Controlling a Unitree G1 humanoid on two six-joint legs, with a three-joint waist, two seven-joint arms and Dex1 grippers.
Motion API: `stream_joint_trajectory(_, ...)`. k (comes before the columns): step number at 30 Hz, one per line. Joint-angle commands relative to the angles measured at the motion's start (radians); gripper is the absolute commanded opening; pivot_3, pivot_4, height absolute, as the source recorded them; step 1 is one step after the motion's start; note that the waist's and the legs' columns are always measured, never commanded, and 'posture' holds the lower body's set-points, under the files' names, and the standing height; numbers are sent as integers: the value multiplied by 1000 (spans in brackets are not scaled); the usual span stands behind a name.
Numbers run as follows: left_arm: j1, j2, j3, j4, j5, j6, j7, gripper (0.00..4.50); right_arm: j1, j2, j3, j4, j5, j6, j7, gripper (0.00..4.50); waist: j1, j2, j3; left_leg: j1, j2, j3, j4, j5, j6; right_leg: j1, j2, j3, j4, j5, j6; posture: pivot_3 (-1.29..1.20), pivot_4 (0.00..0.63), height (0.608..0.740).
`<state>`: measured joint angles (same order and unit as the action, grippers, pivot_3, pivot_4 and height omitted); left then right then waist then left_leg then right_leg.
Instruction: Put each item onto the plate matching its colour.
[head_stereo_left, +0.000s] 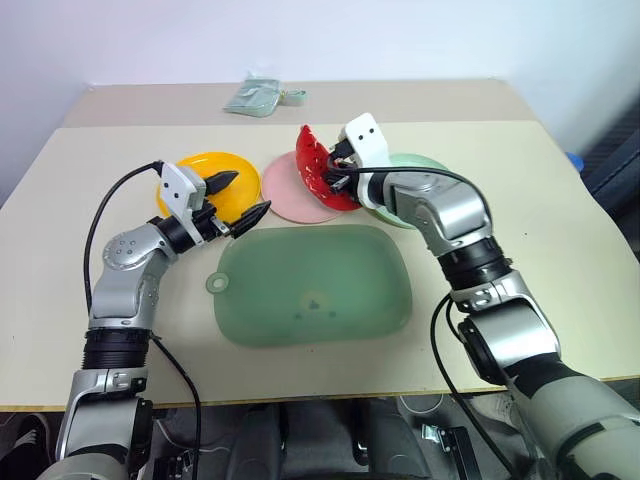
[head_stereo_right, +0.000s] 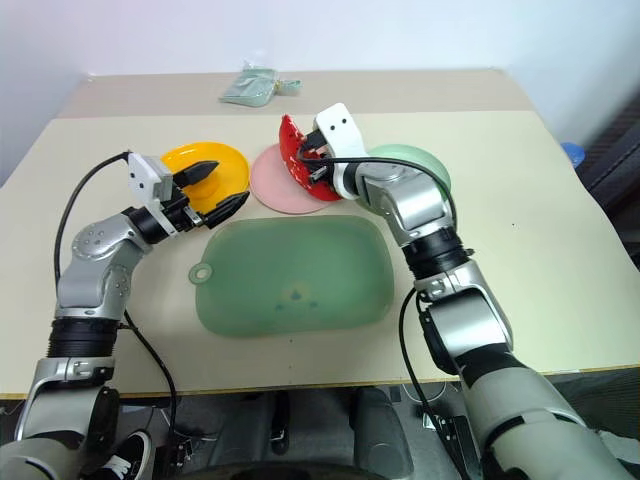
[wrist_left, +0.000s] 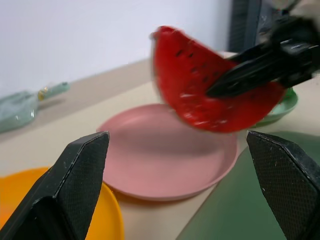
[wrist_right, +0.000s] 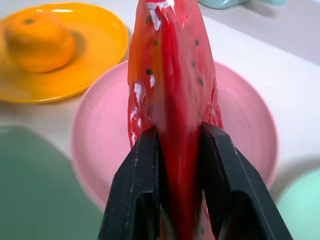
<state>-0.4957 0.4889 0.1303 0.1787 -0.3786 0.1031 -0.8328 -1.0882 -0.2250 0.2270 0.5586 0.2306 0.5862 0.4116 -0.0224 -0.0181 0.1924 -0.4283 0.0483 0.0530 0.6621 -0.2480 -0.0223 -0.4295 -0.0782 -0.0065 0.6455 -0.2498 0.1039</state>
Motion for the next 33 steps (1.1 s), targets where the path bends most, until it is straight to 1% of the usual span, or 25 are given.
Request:
stream_joint_trajectory(1,18,11,22,-15,2,-34,-2,4500,-77,44,-39,188,-47,-207,30,579,1,0,0,0,0,0,0,0,0,0,0,0,0,0,0,0,150,740)
stream_joint_trajectory(2,28,12,24,-19,0,-40,-4,4500,-86,55,-54,239,-46,-239,43,579,1,0,0,0,0,0,0,0,0,0,0,0,0,0,0,0,150,740)
stream_joint_trajectory(4,42,12,26,-20,0,-53,-8,4500,-101,64,-65,292,-58,-308,73,1581,4,0,0,0,0,0,0,0,0,0,0,0,0,0,0,0,150,740)
stream_joint_trajectory(5,49,13,26,-20,-2,-57,-11,4500,-110,74,-89,307,-41,-304,90,1970,5,0,0,0,0,0,0,0,0,0,0,0,0,0,0,0,150,740)
stream_joint_trajectory(6,54,13,27,-19,-3,-60,-13,4500,-118,79,-101,317,-39,-311,96,2456,5,0,0,0,0,0,0,0,0,0,-1,0,0,0,0,0,150,740)
stream_joint_trajectory(7,57,14,26,-17,-1,-68,-16,4500,-125,81,-121,302,-26,-304,108,2969,5,0,0,0,0,0,0,0,0,0,-1,0,0,0,0,0,150,740)
stream_joint_trajectory(9,61,11,26,-19,-5,-72,-20,4500,-132,78,-151,269,-15,-298,124,3830,5,0,0,0,0,0,0,0,0,0,-1,0,0,0,0,0,150,740)
stream_joint_trajectory(10,62,10,26,-21,-12,-69,-24,4500,-131,69,-161,239,-18,-313,130,4372,4,0,0,0,0,0,0,0,0,0,-1,0,0,0,0,0,150,740)
stream_joint_trajectory(11,62,11,24,-23,-15,-71,-33,4500,-127,58,-173,199,-17,-325,140,4444,4,1,0,0,0,0,0,0,0,0,-1,0,0,0,0,0,150,740)
stream_joint_trajectory(13,60,13,23,-24,-22,-81,-53,4500,-116,38,-210,120,16,-295,170,4444,4,1,0,0,0,0,0,0,0,0,-1,0,0,0,0,0,150,740)
stream_joint_trajectory(14,59,17,27,-27,-35,-77,-72,4500,-93,17,-226,45,40,-278,199,4444,5,1,0,0,0,0,0,0,0,0,-1,0,0,0,0,0,150,740)
stream_joint_trajectory(16,53,37,40,-26,-66,-88,-143,4500,4,-48,-269,-170,116,-214,270,4444,13,0,0,0,0,0,0,0,0,0,-1,0,0,0,0,0,150,740)
stream_joint_trajectory(20,54,76,62,-30,-165,-28,-273,4500,280,-193,-247,-567,169,-180,396,4444,13,0,0,0,0,0,0,0,0,2,-2,-1,-1,0,0,0,150,740)
stream_joint_trajectory(21,64,87,66,-43,-197,-6,-314,4500,351,-228,-261,-663,210,-152,426,4444,12,0,0,0,0,0,0,0,0,2,-2,-1,-2,0,0,0,150,740)
stream_joint_trajectory(23,87,117,74,-65,-232,25,-372,4500,470,-298,-278,-808,244,-148,469,4444,6,1,1,1,0,0,0,0,0,2,-2,-1,-2,0,0,0,150,740)
stream_joint_trajectory(25,104,144,76,-75,-235,39,-402,4500,549,-345,-291,-882,263,-146,497,4444,-2,2,1,2,0,0,0,0,0,2,-1,0,-1,0,0,0,150,740)
stream_joint_trajectory(27,115,174,65,-66,-200,37,-411,4500,623,-391,-297,-935,286,-127,526,4444,-1,2,1,3,1,0,0,0,0,2,0,0,1,0,-1,0,150,740)
stream_joint_trajectory(28,122,182,60,-64,-179,12,-419,4500,668,-402,-307,-961,277,-166,535,4444,2,2,1,3,1,0,0,0,0,2,1,0,1,0,-1,0,150,740)
stream_joint_trajectory(29,127,184,60,-70,-176,13,-414,4500,710,-405,-320,-982,288,-194,550,4444,6,1,1,3,1,0,0,0,0,2,1,0,1,0,-1,0,150,740)
stream_joint_trajectory(31,138,182,59,-98,-179,14,-401,4500,768,-428,-334,-1007,332,-183,589,4444,13,1,1,3,1,0,0,0,0,2,1,0,0,-1,-1,0,150,740)
stream_joint_trajectory(33,148,173,55,-138,-185,28,-380,4500,803,-462,-319,-1009,307,-215,632,4444,14,1,1,2,0,0,0,0,0,2,-1,0,-1,-1,-1,0,150,740)
